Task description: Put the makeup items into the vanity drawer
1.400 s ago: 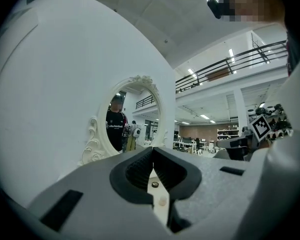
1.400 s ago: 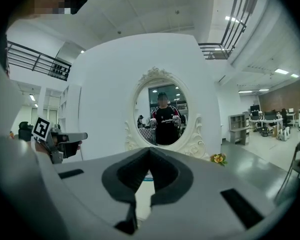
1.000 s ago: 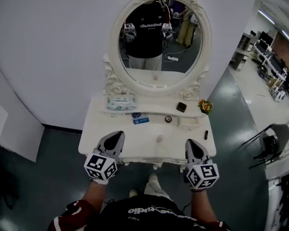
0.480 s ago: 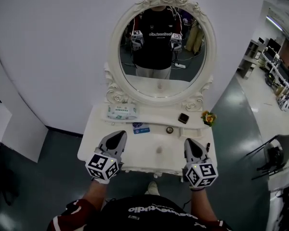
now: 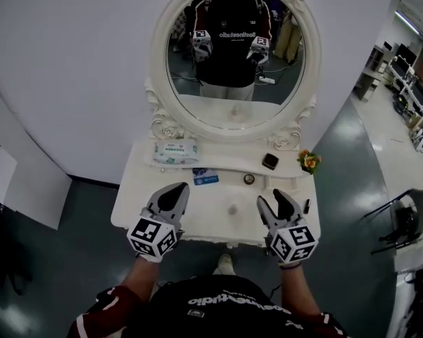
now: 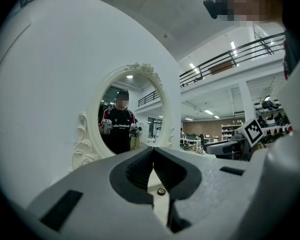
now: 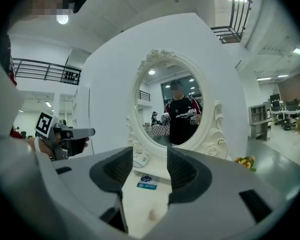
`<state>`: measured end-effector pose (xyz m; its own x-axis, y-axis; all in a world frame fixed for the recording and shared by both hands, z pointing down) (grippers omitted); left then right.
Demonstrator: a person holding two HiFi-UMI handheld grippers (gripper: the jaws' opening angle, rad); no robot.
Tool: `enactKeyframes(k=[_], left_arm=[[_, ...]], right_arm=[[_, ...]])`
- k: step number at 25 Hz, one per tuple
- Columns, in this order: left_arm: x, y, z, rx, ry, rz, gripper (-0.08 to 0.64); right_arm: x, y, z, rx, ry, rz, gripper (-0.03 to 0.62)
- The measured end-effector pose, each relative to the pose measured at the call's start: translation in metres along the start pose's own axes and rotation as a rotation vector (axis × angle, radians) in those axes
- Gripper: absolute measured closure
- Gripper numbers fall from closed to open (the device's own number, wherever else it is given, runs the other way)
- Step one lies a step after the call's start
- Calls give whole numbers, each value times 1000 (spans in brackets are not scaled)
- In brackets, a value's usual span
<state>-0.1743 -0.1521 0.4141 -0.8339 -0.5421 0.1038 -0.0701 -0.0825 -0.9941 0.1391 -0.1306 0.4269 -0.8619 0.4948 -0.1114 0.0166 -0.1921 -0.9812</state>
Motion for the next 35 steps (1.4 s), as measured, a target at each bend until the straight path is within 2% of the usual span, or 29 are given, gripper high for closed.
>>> enactKeyframes(k=[5,16,26,35], left_arm=[[1,-2,6,6,5,8,554],[-6,-18,24,53,19,8,554],[-13,-33,28,107,87,1,554],[-11,-43,33,146,123,-4,554]], right_arm=[[-10,-16,16,34,15,-10,376],[-23,-94,66,245,101,-4,382],[-29,-153,100,399,196,-22,385],[-35,-199,120,513,217,-22,385]])
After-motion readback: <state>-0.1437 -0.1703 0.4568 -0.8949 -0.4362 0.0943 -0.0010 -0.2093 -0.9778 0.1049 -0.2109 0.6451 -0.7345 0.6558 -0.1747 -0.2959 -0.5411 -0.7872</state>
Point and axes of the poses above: the fingertips, and each gripper's own axes: z forward along the fingers, x to its left, y out of its top, the point moved 9 cm from there along -z, backward along the fingers, and after that the axes turned 4 degrees about y, right-handed, at the moved point
